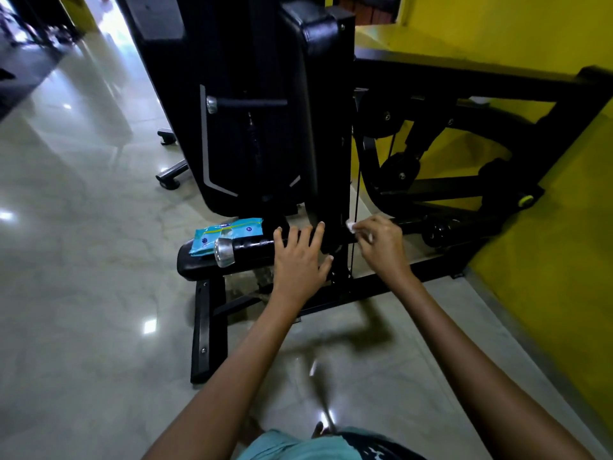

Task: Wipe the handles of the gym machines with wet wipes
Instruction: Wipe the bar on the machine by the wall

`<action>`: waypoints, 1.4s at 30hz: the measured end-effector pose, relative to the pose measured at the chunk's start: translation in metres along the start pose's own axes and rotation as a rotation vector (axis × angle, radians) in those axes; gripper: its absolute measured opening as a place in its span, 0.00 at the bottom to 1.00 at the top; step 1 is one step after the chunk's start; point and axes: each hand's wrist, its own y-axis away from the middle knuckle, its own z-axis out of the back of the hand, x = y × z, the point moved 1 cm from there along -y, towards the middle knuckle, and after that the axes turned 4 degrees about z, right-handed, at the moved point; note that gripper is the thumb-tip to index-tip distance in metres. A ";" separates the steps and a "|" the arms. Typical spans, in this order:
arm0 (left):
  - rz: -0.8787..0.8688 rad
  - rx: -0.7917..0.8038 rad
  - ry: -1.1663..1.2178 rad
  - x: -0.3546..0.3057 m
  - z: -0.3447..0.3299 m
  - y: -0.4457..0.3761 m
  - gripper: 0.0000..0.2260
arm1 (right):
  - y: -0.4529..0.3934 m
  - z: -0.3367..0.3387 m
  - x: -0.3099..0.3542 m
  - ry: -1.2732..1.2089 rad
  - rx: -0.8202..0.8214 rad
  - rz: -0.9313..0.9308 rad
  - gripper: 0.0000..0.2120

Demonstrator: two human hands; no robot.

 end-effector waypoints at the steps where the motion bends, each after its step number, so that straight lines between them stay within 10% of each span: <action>1: 0.017 0.032 -0.002 -0.002 0.004 -0.001 0.28 | -0.003 0.005 -0.006 0.010 -0.012 -0.030 0.06; 42: 0.023 0.253 0.051 -0.051 0.011 -0.024 0.30 | 0.002 0.021 -0.037 0.076 -0.038 -0.131 0.10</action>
